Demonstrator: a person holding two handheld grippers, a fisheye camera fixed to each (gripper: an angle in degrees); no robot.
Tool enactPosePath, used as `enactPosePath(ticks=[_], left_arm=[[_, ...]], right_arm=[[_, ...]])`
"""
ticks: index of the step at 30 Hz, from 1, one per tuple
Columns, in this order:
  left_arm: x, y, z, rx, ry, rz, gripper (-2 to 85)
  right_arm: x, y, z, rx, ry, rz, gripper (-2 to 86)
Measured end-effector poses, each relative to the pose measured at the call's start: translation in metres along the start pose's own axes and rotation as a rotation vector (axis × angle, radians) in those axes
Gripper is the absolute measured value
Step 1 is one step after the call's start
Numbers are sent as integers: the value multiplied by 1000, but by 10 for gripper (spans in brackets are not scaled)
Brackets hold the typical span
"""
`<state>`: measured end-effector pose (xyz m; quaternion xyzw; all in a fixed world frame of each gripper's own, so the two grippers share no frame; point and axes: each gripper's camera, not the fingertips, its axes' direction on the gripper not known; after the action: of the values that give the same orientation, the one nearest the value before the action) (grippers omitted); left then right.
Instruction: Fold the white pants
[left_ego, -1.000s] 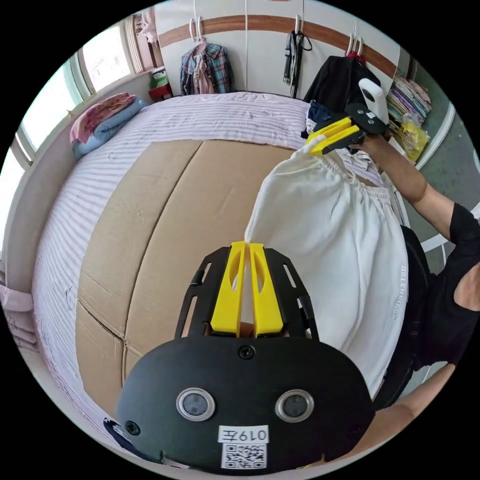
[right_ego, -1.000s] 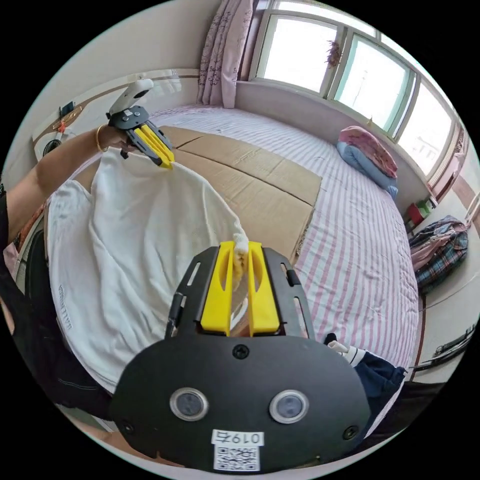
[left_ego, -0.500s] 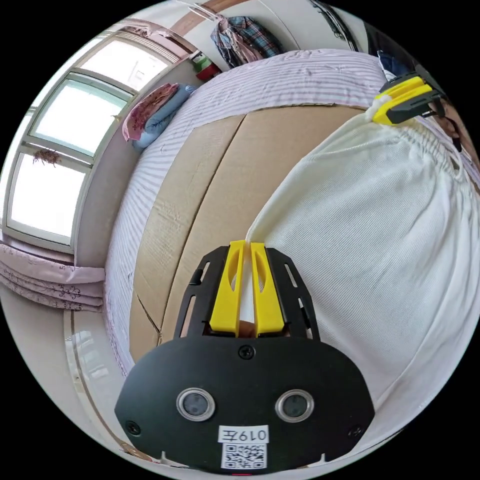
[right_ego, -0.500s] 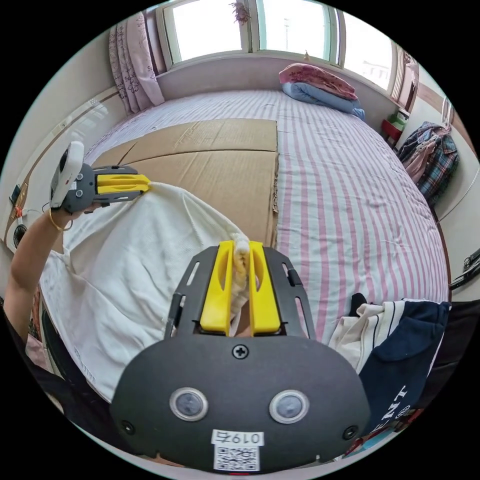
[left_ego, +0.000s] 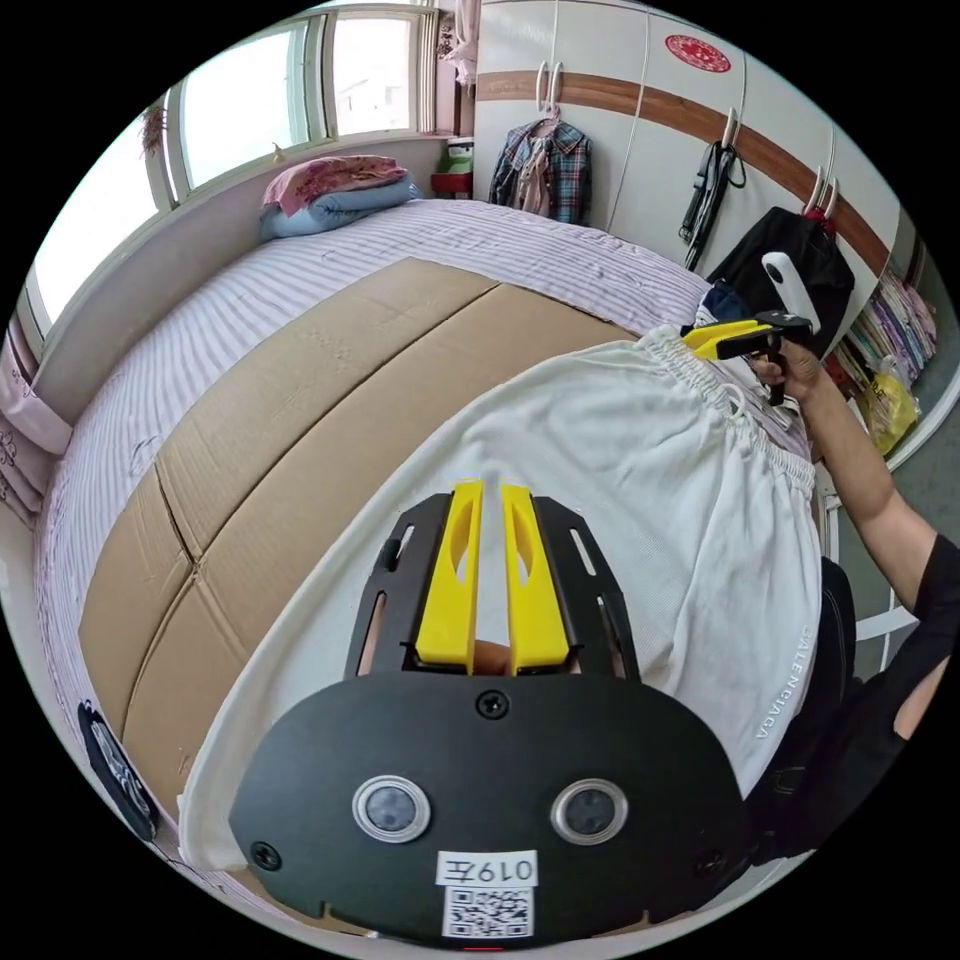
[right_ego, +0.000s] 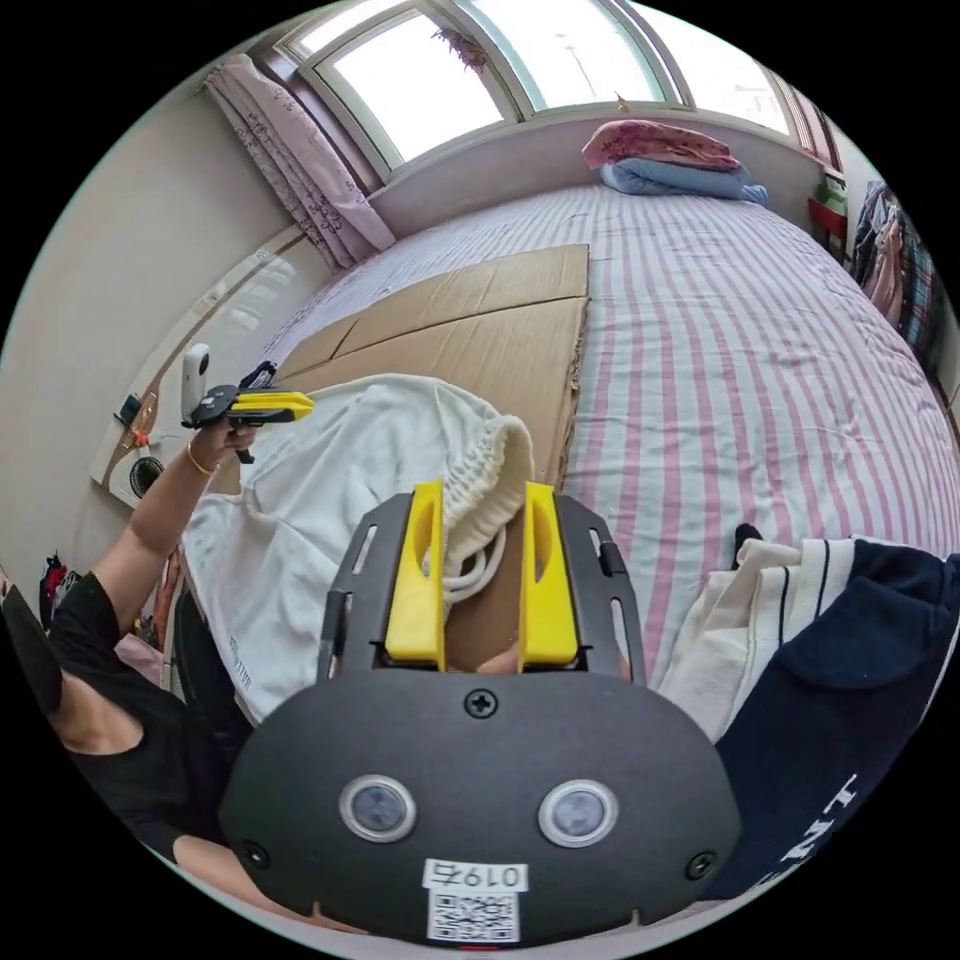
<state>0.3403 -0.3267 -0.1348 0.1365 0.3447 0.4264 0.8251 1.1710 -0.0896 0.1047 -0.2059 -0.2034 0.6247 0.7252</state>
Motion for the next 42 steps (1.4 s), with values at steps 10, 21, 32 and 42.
enactPosePath(ticks=[10, 21, 32, 42], left_arm=[[13, 17, 22, -51, -44, -11, 11], [22, 16, 20, -68, -41, -23, 12], [51, 6, 12, -105, -98, -14, 11], [91, 3, 0, -103, -196, -4, 14]], right_arm=[[-99, 139, 38, 47, 539, -476, 93], [-124, 189, 142, 23, 588, -706, 81], [-164, 218, 122, 236, 545, -696, -8], [-356, 282, 230, 139, 1261, -1601, -5]])
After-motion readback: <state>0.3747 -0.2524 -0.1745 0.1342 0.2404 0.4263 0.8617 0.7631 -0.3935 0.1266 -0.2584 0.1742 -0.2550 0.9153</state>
